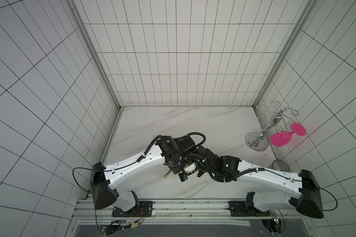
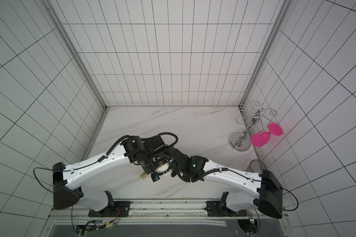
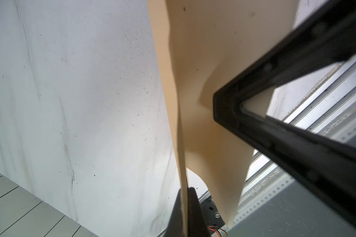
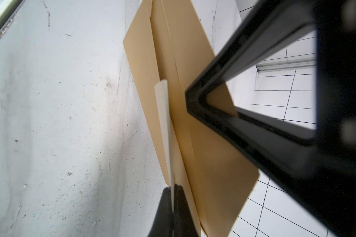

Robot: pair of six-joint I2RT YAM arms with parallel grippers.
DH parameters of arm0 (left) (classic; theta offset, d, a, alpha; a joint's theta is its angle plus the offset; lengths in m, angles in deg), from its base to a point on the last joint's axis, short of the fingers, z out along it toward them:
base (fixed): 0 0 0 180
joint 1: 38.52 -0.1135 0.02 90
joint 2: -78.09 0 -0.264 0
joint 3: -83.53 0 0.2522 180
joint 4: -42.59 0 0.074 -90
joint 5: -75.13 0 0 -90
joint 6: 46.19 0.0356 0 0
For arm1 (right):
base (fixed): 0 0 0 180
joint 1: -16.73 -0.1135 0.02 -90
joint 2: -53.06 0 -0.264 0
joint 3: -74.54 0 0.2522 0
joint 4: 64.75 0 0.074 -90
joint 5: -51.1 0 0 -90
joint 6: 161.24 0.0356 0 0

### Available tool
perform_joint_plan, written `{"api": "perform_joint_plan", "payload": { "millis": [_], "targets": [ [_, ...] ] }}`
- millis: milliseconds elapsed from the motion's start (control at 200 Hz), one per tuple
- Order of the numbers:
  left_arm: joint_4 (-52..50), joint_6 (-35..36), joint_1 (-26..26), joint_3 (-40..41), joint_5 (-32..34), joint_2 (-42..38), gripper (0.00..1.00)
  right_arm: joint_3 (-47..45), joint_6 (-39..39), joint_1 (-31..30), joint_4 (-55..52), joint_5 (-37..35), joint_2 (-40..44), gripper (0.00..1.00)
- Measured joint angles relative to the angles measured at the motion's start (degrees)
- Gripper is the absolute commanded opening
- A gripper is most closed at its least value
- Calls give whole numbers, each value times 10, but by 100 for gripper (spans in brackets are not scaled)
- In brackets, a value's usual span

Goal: Fold the letter paper in half and place it into the envelope
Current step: Place the letter paper in the envelope.

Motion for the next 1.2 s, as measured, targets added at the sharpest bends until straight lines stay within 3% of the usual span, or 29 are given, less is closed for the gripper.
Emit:
{"api": "perform_joint_plan", "payload": {
  "millis": [750,1199],
  "targets": [
    [-58,3,15,-10,-21,-9,0,-40,2,-61,108,-54,5,0],
    [-82,11,17,-36,-37,-10,0,-19,20,-62,78,-31,17,0]
  ]
}}
